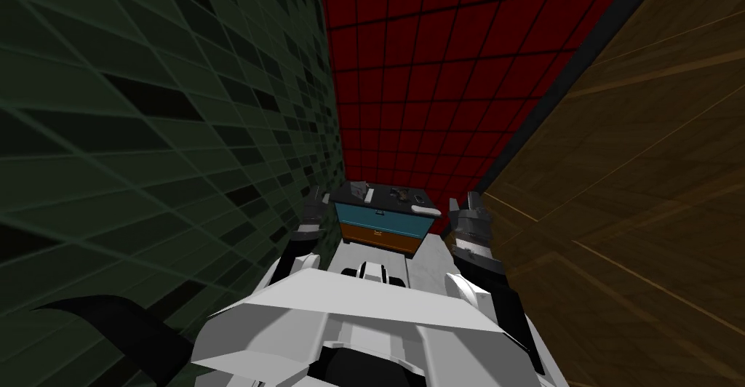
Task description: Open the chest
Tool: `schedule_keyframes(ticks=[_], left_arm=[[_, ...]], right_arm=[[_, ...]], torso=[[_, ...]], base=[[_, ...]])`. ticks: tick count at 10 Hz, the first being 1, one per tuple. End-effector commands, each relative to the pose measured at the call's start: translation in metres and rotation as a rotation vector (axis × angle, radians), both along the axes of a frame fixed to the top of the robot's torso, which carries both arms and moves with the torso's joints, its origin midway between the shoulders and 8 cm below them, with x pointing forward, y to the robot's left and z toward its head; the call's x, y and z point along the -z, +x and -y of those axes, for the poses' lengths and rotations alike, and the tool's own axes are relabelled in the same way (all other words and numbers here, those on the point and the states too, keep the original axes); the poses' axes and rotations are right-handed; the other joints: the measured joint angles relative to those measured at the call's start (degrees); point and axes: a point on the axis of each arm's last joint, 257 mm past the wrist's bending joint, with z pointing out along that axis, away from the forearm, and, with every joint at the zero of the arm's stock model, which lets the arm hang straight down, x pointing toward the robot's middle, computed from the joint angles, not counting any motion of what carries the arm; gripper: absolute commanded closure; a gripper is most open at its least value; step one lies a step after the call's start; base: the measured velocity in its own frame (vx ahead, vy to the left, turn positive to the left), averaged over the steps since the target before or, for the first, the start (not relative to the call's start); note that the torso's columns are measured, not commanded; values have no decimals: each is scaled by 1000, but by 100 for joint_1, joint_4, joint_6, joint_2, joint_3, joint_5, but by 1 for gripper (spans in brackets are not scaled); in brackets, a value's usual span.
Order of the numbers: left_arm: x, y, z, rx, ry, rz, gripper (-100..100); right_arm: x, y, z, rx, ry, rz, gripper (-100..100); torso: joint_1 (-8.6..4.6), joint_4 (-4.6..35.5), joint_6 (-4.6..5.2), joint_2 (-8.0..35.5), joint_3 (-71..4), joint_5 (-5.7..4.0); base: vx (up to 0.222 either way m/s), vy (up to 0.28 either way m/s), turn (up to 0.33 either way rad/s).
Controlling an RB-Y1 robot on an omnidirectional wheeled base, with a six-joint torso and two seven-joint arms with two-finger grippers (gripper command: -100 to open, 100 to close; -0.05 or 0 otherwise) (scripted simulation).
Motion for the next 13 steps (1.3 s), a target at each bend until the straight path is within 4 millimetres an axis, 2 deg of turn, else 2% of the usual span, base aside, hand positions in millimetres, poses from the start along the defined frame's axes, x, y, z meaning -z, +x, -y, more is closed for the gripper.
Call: schedule_keyframes(ticks=[1,13], left_arm=[[14,5,4,29,52,-20,-100],[96,22,-4,69,147,-100,-100]], right_arm=[[0,0,0,0,0,0,0],[0,0,0,0,0,0,0]], torso=[[-2,56,0,51,-114,-1],[7,81,-1,79,-141,1]], base=[[23,-32,-17],[28,-35,-25]])
